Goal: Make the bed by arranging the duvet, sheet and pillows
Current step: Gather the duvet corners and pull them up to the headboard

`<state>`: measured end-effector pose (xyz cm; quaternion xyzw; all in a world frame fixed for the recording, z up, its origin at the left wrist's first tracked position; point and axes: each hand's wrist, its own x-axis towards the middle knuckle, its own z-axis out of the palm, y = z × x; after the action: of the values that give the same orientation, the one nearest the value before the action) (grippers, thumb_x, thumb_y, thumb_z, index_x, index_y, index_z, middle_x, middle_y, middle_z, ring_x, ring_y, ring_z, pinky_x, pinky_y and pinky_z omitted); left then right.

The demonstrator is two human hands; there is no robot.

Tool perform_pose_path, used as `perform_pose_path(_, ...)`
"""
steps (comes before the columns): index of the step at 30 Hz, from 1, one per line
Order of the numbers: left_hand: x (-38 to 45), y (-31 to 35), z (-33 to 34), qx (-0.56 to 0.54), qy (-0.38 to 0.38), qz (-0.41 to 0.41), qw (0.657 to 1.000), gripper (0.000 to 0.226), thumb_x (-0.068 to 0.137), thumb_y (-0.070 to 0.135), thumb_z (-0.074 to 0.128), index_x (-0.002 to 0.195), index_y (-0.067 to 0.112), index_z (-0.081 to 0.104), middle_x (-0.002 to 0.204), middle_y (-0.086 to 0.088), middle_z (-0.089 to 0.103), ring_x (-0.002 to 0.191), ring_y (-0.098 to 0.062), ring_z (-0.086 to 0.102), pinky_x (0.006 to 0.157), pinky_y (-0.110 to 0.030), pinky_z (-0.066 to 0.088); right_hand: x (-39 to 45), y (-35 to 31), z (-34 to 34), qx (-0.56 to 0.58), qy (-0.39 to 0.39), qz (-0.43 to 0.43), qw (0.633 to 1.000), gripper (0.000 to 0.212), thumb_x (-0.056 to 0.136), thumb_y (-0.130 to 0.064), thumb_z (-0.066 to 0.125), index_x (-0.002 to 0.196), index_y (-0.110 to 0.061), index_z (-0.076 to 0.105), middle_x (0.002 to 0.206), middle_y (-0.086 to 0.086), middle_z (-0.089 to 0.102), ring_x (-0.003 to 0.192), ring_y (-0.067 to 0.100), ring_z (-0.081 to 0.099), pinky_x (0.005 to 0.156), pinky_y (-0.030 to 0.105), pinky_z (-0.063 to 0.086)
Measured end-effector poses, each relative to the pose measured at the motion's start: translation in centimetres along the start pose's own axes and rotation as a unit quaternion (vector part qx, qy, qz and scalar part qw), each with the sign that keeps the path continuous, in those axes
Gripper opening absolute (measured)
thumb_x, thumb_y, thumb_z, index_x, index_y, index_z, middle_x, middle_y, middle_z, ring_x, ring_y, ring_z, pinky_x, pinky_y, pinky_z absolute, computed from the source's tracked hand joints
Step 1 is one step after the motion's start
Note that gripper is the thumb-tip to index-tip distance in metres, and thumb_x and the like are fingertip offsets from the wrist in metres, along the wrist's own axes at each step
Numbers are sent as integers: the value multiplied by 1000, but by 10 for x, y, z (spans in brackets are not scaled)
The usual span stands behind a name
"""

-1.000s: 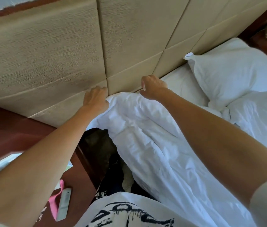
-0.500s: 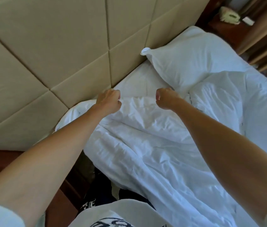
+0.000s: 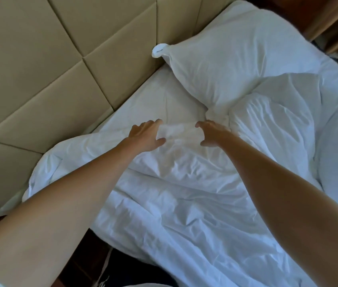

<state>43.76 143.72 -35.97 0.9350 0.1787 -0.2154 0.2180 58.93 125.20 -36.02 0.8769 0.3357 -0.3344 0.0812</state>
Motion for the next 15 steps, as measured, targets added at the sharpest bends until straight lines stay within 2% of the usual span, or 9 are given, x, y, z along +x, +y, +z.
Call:
perform_pose_path(3,44,-5,15,12,-15,13,1000,70,92,48,57,148,20,26,141,-10,45,125,-32,48,94,-44,40,44,5,11,-21,-5,-9,1000,82,83,-10,72,151,-28,30,147,5,41,133,29,44,104,47,44)
perform_pose_path(7,103,-13,36,14,-55,30,998,85,87,47,64,154,20,17,154,-7,31,138,-29,36,107,-43,35,92,16,25,-12,-11,-13,1000,75,89,3,56,152,-28,29,152,5,34,139,29,36,108,50,40)
perform_pose_path(9,124,-17,49,7,-92,34,995,98,82,51,68,156,22,10,160,-5,21,146,-25,23,117,-42,24,110,20,33,-22,-43,-15,999,82,86,-5,67,153,-27,26,153,4,32,141,29,35,109,50,39)
perform_pose_path(11,136,-20,64,-4,-123,27,992,110,77,60,69,156,26,2,162,-5,16,149,-23,15,121,-44,11,123,23,40,-41,-77,-13,996,100,76,-21,82,155,-26,21,153,4,33,140,28,36,110,47,38)
perform_pose_path(13,140,-22,79,-13,-157,9,987,116,71,65,71,156,27,2,158,-7,26,145,-27,25,119,-44,16,129,23,45,-55,-96,-9,994,112,67,-37,88,154,-27,19,150,5,38,137,28,41,110,45,39)
perform_pose_path(15,139,-24,90,-26,-188,-17,982,108,69,65,74,153,23,20,148,-8,41,135,-30,40,110,-41,32,127,19,53,-67,-102,6,993,107,65,-43,87,151,-28,25,141,5,48,129,29,50,104,43,43)
